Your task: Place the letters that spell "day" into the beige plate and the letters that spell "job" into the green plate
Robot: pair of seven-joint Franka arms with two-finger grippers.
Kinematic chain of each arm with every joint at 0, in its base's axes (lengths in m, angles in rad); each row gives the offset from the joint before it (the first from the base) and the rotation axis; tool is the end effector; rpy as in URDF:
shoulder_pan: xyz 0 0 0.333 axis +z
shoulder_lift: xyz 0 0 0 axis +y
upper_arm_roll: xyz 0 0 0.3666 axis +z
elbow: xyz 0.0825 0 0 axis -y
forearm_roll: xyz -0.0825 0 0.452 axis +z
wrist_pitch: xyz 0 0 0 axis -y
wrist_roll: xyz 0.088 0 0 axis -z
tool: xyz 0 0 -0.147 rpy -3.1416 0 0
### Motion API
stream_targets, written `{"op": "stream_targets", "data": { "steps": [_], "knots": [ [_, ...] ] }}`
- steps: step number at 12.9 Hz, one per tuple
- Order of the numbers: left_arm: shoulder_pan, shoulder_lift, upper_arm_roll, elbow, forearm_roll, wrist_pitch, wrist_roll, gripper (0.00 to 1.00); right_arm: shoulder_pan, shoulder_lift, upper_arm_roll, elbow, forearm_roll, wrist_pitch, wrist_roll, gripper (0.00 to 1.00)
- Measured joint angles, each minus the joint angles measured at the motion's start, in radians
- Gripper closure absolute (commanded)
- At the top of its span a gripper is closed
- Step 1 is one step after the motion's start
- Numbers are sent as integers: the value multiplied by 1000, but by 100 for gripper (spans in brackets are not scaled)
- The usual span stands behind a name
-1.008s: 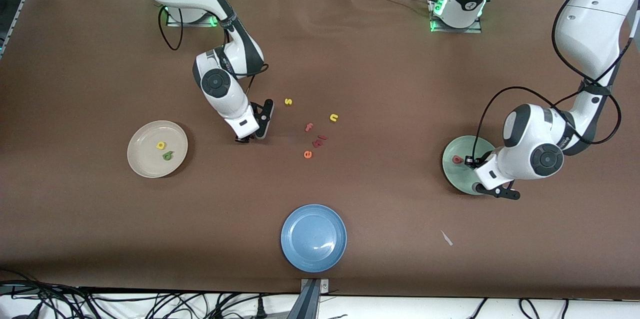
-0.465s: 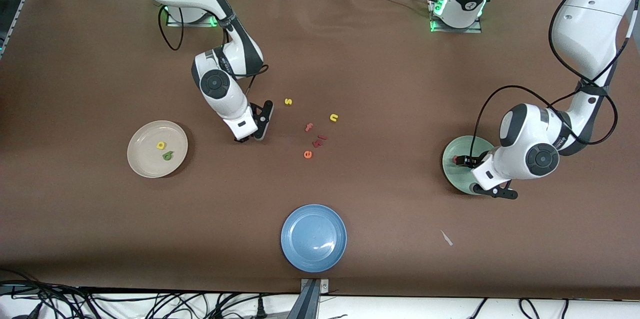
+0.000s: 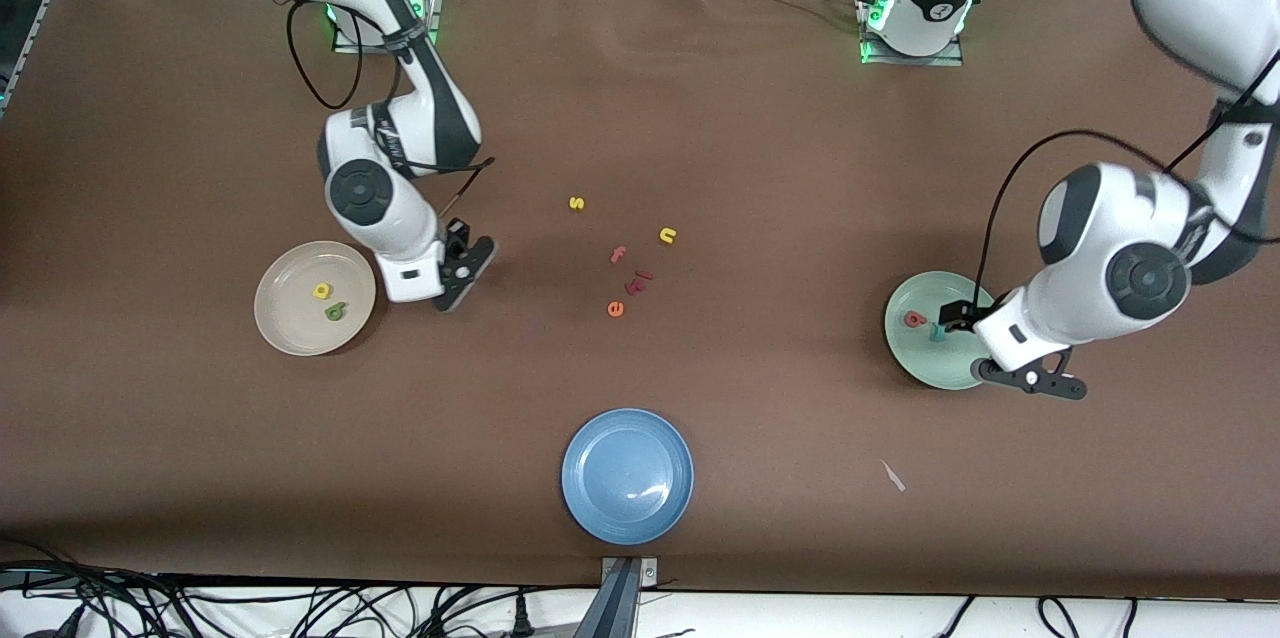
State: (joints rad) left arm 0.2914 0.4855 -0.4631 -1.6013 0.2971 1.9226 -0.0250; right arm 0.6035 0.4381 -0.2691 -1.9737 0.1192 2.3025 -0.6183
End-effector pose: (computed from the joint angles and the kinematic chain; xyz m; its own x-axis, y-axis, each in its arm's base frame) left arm 0.7416 -0.0591 0.3384 0.9687 -0.2236 -0.1075 -0.2307 -0.9713 -0.0584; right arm 0.6273 0.2258 0.2020 0.6275 0.7733 -0.0910 0.7748 -0.6317 -0.0254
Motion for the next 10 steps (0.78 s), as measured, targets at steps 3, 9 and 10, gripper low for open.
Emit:
{"op": "stream_targets", "data": {
  "steps": [3,9,10],
  "knots": [
    [-2,-95,-49,177,-83,-261,-2,0,-3,-8,-126,-9,0,-45,74,100],
    [-43,-146,21,383,-160,-465,11,0,-22,10,-198,-33,0,-30,279,43],
    [-101,-160,109,375,-223,-465,10,0,-31,22,-198,-33,0,-8,288,0]
  ]
}}
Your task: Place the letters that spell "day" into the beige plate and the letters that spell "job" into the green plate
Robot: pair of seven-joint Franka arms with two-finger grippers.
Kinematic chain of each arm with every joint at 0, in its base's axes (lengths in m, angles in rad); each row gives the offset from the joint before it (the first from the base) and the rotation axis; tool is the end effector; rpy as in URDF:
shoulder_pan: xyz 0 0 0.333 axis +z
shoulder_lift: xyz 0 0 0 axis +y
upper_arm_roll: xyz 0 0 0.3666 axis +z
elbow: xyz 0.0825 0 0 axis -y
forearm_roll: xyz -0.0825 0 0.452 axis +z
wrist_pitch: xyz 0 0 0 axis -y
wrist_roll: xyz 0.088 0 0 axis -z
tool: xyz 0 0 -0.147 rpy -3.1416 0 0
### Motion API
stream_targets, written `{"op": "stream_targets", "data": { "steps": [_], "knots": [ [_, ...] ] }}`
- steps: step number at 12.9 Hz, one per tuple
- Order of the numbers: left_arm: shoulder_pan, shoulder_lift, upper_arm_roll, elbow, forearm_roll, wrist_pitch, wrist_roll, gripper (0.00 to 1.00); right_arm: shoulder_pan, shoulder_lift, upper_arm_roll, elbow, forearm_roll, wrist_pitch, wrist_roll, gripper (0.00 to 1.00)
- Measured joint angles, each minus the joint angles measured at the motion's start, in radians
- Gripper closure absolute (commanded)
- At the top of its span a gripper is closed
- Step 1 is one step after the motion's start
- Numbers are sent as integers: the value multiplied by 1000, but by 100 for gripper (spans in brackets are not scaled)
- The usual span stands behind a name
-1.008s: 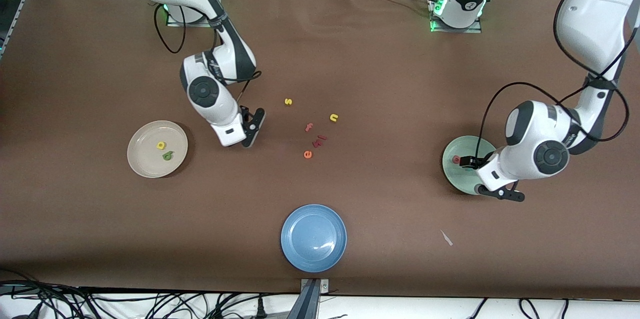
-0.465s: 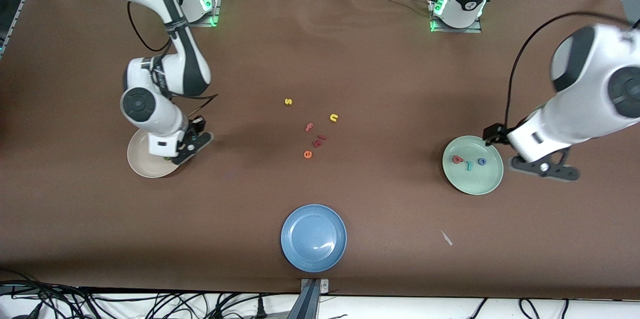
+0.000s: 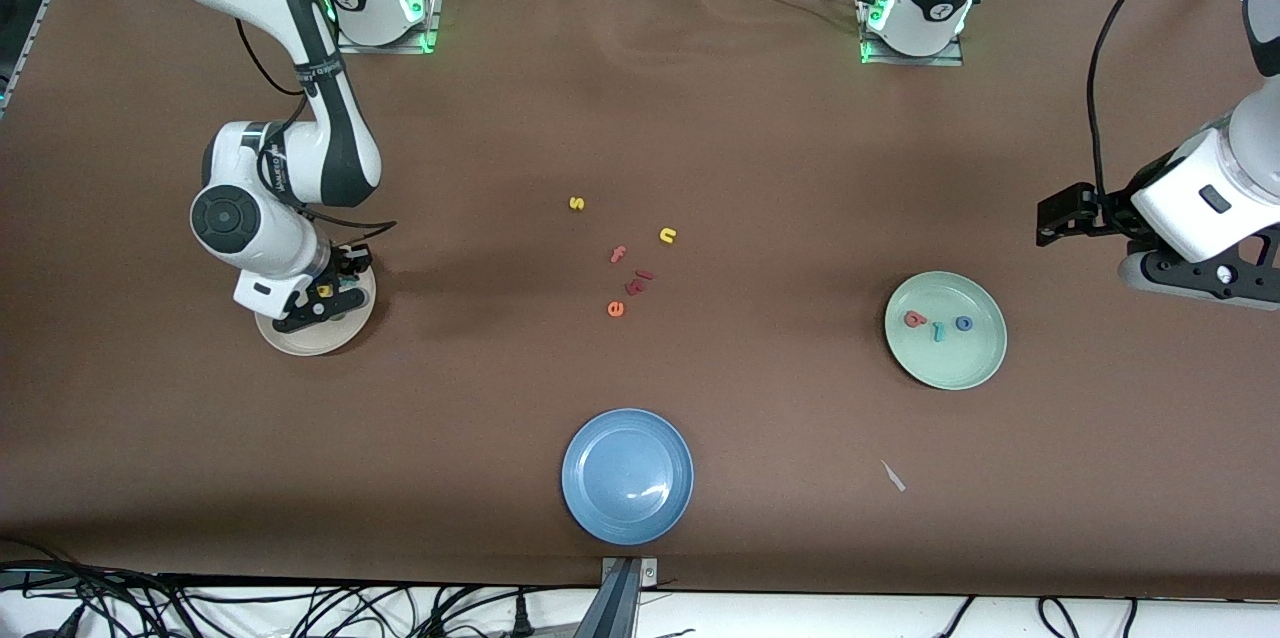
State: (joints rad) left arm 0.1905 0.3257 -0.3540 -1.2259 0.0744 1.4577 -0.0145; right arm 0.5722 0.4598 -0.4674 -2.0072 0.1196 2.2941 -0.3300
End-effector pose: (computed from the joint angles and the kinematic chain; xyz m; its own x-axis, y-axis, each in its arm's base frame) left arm 0.7130 -0.0630 0.6015 0.9885 -0.1309 -0.0756 -0.1286 -0.9911 0.0357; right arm 0.6480 0.0739 0.1936 0.9208 0.3613 -0.1469 0.3750 -0.9237 0.0782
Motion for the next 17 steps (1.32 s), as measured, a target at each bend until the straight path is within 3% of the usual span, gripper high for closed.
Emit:
{"op": "stream_targets", "data": {
  "steps": [2,4,10,17],
  "knots": [
    [-105,-34,184,-61,-135,24,1,0,-20,14,0,2,0,21,3,0],
    [-147,-95,274,-173,-173,99,4,0,-23,15,0,31,1,4,7,0],
    [-156,-332,313,-434,-86,196,6,0,46,11,17,213,2,-310,231,0],
    [-168,-358,313,-473,-85,196,7,0,118,-19,22,341,-1,-586,380,0]
  ]
}}
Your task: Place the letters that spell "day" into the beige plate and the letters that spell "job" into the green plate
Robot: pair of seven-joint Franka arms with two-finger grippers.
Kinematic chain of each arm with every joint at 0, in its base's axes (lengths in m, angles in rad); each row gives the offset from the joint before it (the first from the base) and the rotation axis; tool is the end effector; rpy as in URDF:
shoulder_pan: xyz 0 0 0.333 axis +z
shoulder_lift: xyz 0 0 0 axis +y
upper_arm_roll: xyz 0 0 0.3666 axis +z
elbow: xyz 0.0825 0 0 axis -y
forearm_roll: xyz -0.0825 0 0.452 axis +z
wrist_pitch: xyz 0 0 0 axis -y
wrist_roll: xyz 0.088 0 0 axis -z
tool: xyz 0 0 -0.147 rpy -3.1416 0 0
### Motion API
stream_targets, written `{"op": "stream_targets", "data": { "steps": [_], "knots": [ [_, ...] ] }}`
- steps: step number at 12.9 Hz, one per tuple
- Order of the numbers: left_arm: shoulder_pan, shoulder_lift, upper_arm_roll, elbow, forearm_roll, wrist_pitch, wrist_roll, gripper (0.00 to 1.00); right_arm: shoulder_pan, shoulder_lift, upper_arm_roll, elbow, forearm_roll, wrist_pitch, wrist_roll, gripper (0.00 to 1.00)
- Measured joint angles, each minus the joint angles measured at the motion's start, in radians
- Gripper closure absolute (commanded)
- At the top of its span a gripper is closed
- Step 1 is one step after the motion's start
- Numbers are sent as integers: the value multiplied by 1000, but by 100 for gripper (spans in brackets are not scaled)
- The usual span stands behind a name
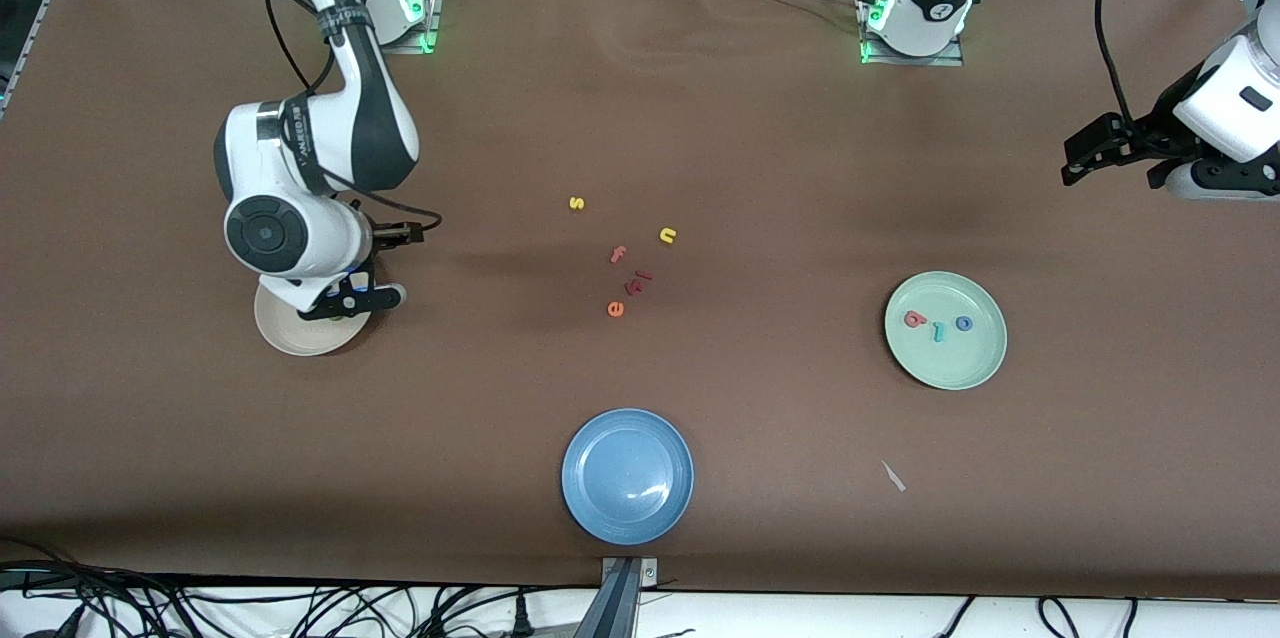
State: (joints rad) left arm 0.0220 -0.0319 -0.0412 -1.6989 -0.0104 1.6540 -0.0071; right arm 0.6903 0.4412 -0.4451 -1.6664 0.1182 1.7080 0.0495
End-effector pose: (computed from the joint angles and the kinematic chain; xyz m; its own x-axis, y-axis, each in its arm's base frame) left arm 0.6145 -0.0136 0.5926 0.9999 -0.0112 -0.0131 -0.0111 -0.9999 0.0090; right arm 0.6555 0.2056 0.3237 0.9303 0.1351 -0.3409 0.1780 -0.9792 0.0978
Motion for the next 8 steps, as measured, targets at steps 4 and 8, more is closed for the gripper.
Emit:
{"op": "stream_targets", "data": {
  "steps": [4,8],
  "knots": [
    [3,0,3,4,2,-4,4,0,-139,-108,246,9,-135,-72,110,0],
    [2,0,2,9,2,-4,10,0,-341,-257,441,7,-224,-128,118,0]
  ]
}}
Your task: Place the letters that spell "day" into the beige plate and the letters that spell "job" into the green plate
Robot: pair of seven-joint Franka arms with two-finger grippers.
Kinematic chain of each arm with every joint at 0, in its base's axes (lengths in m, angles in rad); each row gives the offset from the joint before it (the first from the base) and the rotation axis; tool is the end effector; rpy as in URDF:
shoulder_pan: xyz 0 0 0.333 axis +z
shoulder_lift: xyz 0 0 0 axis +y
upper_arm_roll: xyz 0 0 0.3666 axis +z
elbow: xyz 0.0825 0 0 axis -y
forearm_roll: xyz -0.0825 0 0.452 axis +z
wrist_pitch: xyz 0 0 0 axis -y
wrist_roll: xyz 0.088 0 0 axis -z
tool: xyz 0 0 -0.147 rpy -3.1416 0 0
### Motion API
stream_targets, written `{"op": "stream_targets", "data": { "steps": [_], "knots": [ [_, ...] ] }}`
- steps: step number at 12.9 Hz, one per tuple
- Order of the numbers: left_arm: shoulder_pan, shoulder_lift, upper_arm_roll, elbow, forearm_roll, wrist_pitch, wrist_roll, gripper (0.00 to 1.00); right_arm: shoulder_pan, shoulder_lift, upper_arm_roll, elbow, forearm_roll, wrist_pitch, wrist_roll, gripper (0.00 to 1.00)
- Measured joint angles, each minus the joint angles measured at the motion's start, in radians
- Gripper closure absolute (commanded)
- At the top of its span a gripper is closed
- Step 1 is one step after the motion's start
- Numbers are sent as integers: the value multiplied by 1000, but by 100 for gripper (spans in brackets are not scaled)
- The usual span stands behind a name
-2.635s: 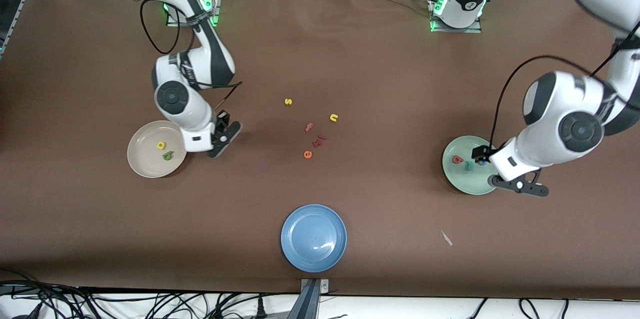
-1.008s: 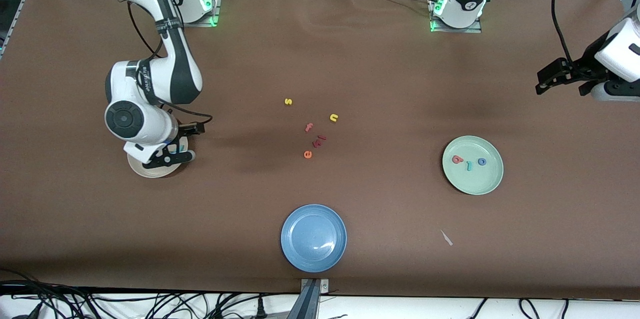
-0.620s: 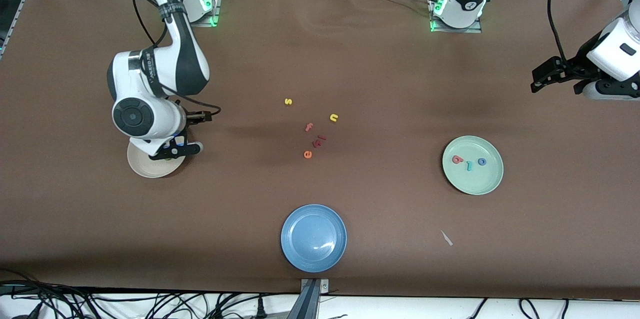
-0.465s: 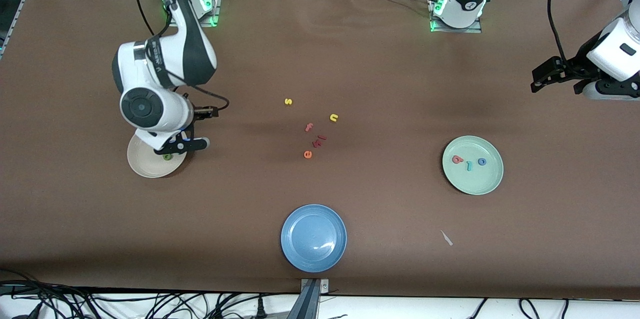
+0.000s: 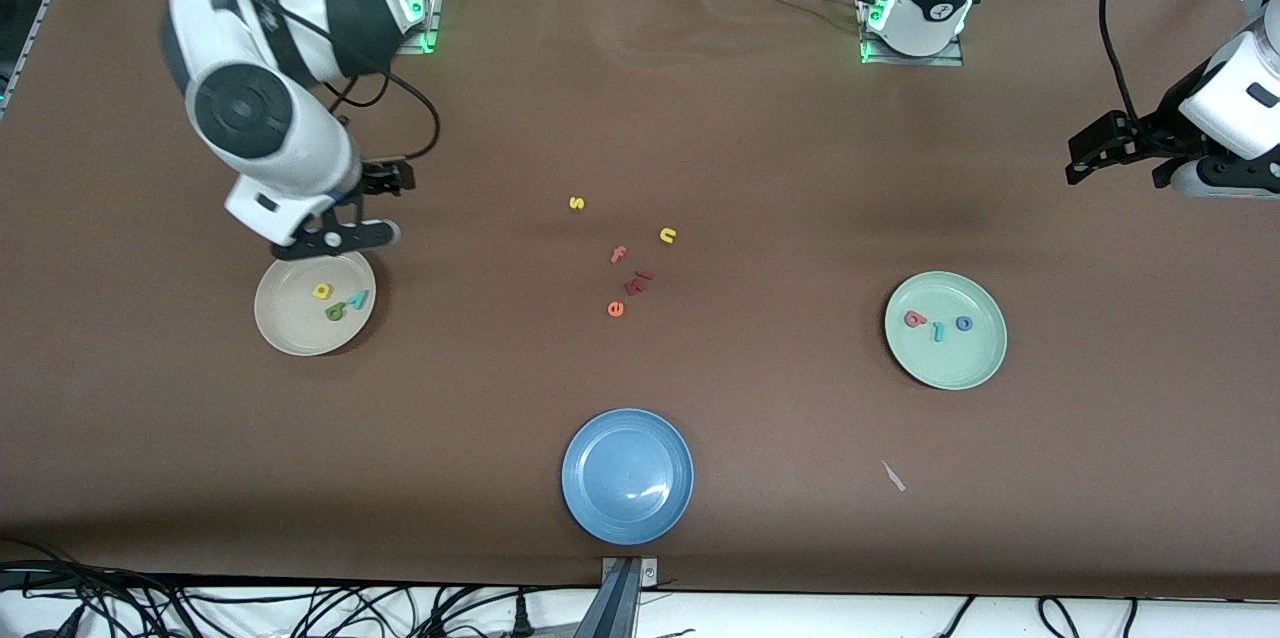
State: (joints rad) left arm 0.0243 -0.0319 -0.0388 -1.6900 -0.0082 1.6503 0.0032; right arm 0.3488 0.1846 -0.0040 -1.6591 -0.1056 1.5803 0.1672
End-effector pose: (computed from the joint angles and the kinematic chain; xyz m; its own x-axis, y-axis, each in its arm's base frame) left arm 0.6150 -0.0104 0.5971 0.9998 -0.0170 -0.0078 -0.0170 -0.9998 0.0070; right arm 0.6195 0.2063 0.4718 0.9561 0.1685 -0.2398 0.2067 -0.9677 0.1442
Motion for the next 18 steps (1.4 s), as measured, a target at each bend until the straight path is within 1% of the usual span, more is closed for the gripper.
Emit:
{"op": "stream_targets", "data": {
  "steps": [1,2,4,5,6,8,9,10,12,16,18],
  "knots": [
    [2,0,1,0,0,0,1,0,-41,-38,20,0,-1,-8,-6,0],
    [2,0,3,0,0,0,1,0,-68,-74,26,0,-1,-25,-12,0],
    [2,0,3,1,0,0,2,0,-108,-125,17,1,-1,-65,-14,0],
    [2,0,3,1,0,0,2,0,-124,-140,-1,3,5,-76,-22,0],
    [2,0,3,1,0,0,2,0,-134,-148,-32,7,23,-78,-34,0],
    [2,0,3,1,0,0,2,0,-145,-149,-112,12,99,-83,-57,0],
    [2,0,3,1,0,0,2,0,-154,-149,-140,12,128,-95,-64,0],
    [2,0,3,1,0,0,3,0,-163,-150,-156,13,141,-104,-67,0],
    [2,0,3,1,0,0,3,0,-178,-154,-161,16,142,-112,-67,0],
    [2,0,3,2,0,0,3,0,-177,-155,-149,20,109,-111,-107,0],
    [1,0,2,10,0,0,4,0,-177,-155,-144,20,83,-76,-128,0]
  ]
}}
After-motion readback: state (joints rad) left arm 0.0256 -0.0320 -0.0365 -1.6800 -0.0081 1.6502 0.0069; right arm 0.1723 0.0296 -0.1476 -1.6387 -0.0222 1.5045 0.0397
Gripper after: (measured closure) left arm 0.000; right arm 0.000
